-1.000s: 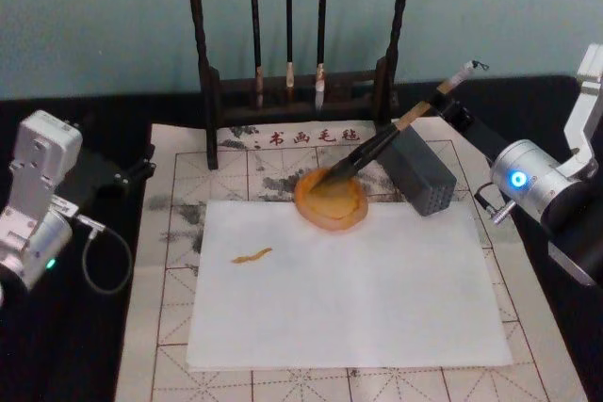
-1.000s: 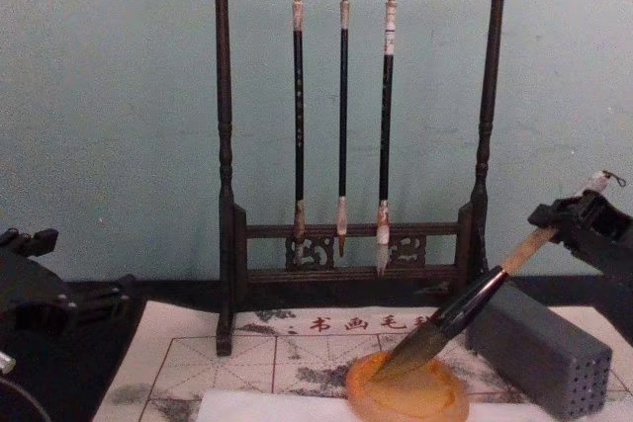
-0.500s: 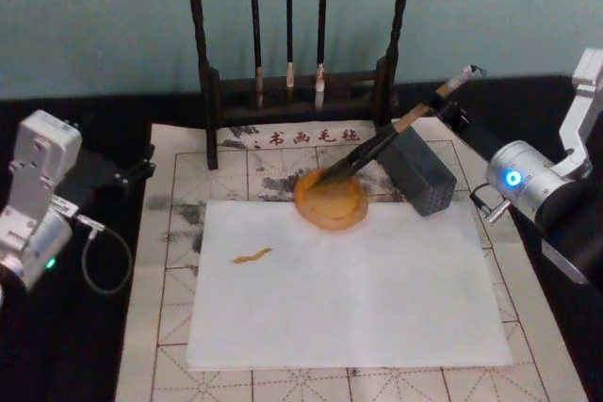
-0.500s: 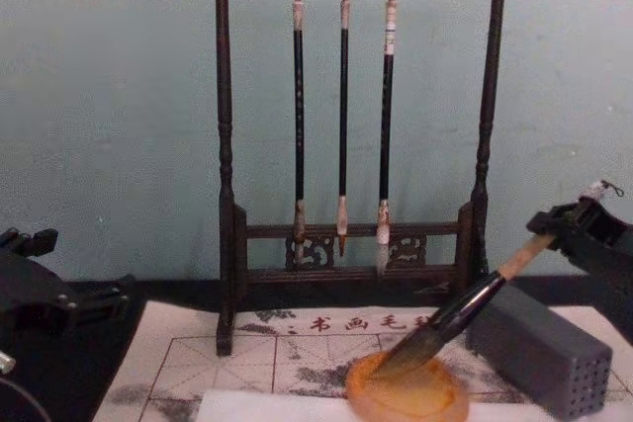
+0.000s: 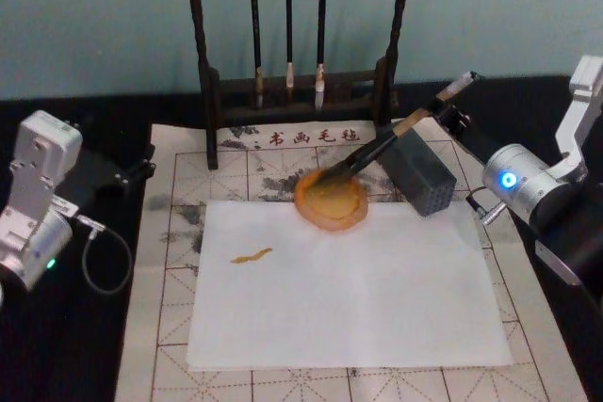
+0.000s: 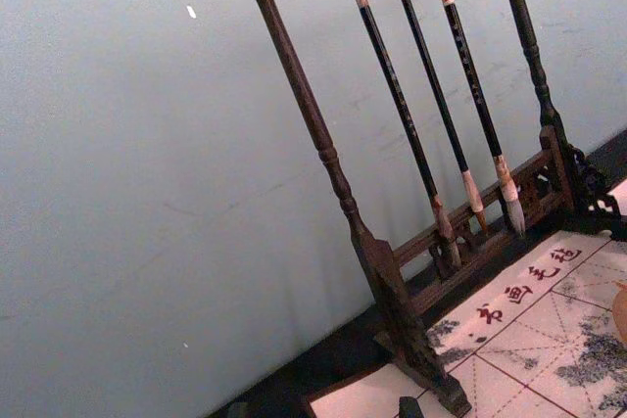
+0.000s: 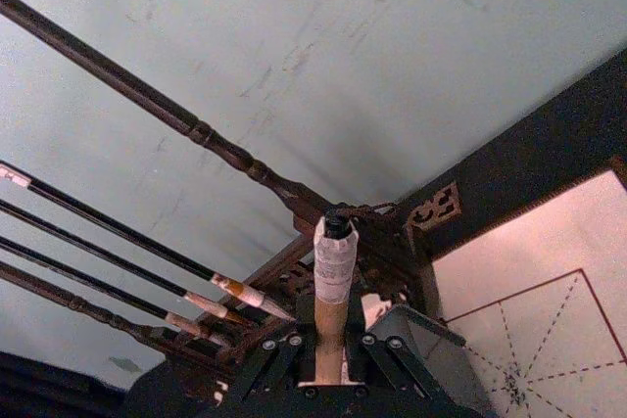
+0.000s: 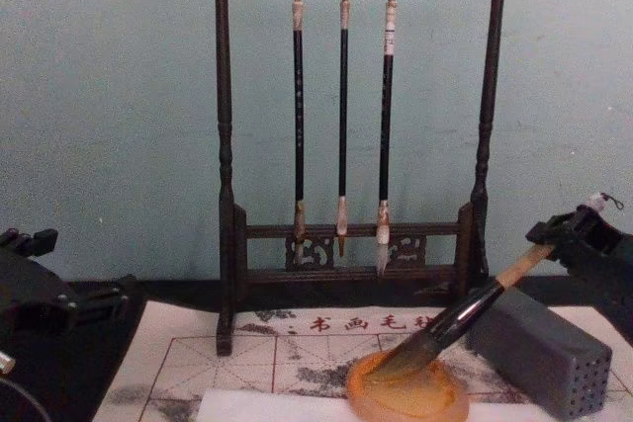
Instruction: Pick up the brush from the inkstone, write on the paper, then place the brush back to its original position.
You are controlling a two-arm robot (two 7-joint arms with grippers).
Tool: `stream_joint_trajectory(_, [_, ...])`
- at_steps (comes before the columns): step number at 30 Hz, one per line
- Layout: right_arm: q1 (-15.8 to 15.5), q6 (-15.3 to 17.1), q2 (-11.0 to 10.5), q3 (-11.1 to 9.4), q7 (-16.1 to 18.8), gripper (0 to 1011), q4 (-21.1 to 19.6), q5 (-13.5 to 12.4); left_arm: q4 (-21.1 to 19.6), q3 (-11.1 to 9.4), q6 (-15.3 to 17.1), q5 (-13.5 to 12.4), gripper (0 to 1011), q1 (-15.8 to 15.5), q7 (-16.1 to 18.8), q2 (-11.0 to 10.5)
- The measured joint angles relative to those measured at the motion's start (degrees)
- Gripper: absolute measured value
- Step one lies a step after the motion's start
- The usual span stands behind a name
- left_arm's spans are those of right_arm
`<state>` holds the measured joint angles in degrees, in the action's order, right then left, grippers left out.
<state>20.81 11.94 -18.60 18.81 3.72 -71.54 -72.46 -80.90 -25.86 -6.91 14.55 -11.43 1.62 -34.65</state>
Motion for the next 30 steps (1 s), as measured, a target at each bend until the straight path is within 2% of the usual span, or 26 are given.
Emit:
stream_joint_trajectory(16, [0.74, -1.07, -0.42, 1.46, -1.44, 187, 1.11, -2.25, 0.00, 0.00, 0.00, 0.00, 1001, 0.00, 0.00, 0.00])
stream_joint_trajectory(30, [0.74, -1.10, -0.42, 1.47, -1.50, 187, 1.13, -2.30, 0.00, 0.00, 0.00, 0.00, 1001, 0.00, 0.00, 0.00])
